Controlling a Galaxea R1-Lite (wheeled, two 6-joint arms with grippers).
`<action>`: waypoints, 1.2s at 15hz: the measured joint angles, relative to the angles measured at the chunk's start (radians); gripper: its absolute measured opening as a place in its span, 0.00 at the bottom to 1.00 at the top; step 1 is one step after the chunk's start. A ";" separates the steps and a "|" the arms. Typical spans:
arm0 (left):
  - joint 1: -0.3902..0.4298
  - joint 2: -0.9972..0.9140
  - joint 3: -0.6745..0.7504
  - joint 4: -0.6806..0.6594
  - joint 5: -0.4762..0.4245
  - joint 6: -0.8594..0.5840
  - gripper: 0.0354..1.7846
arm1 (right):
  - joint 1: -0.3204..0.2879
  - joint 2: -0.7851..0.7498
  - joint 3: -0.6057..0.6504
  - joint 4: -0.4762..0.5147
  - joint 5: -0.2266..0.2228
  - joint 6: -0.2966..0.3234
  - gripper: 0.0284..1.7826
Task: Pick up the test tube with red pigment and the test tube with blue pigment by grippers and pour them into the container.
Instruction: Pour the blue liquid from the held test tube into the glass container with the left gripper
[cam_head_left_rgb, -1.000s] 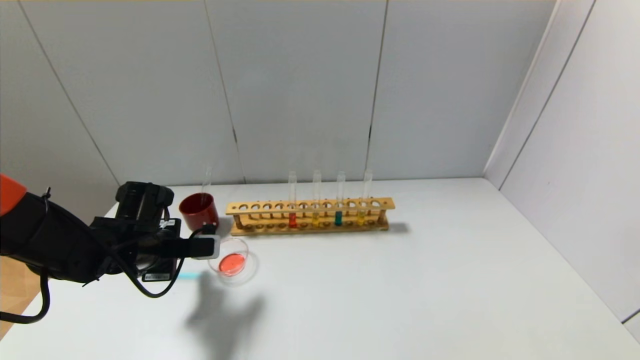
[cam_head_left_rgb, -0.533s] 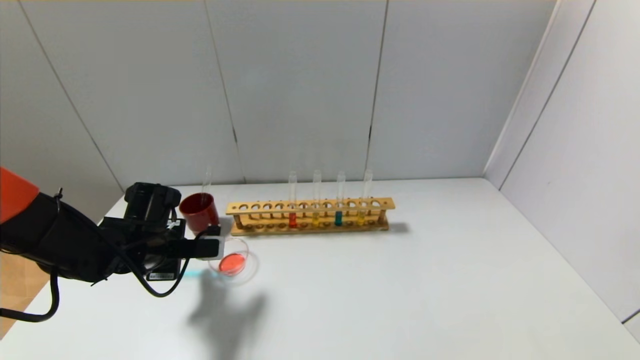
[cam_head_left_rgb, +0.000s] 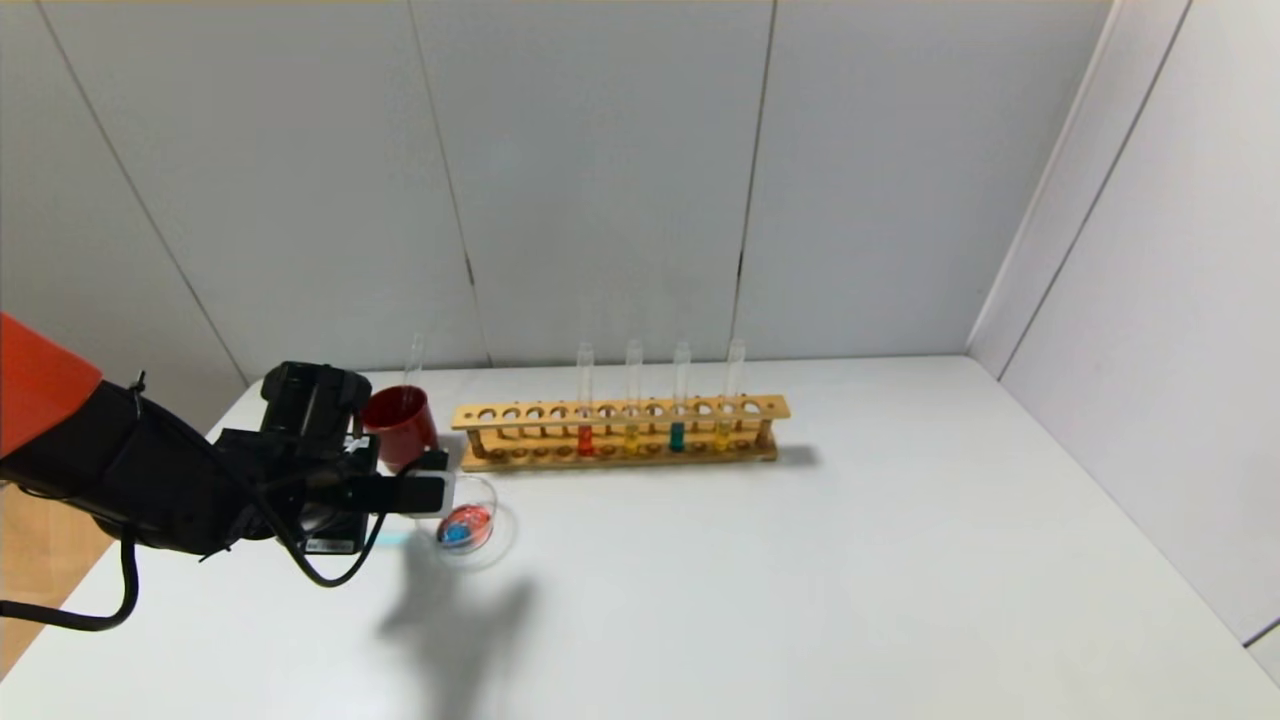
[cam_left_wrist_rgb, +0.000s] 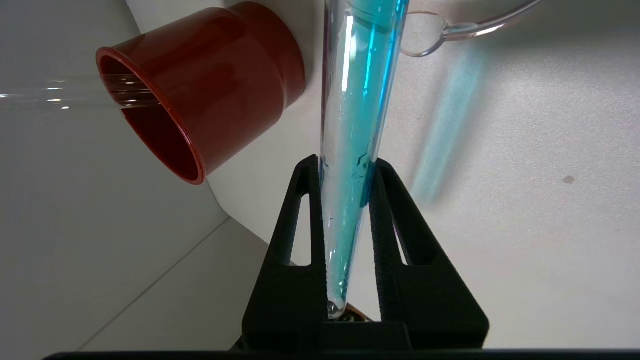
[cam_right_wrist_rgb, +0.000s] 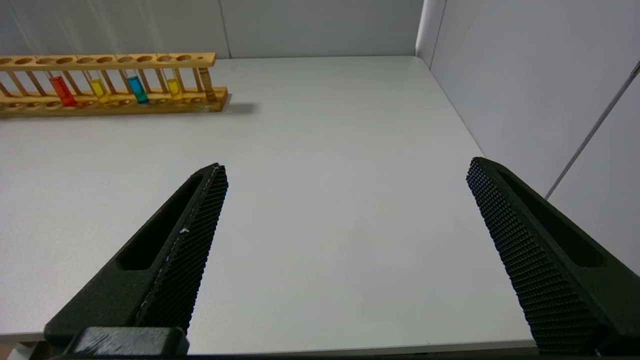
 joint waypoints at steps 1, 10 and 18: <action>0.000 0.001 -0.004 0.000 0.000 0.006 0.16 | 0.000 0.000 0.000 0.000 0.000 0.000 0.98; -0.028 0.002 -0.007 0.005 0.045 0.041 0.16 | 0.000 0.000 0.000 0.000 0.000 0.000 0.98; -0.048 0.011 -0.013 0.007 0.091 0.078 0.16 | 0.000 0.000 0.000 0.000 0.000 0.000 0.98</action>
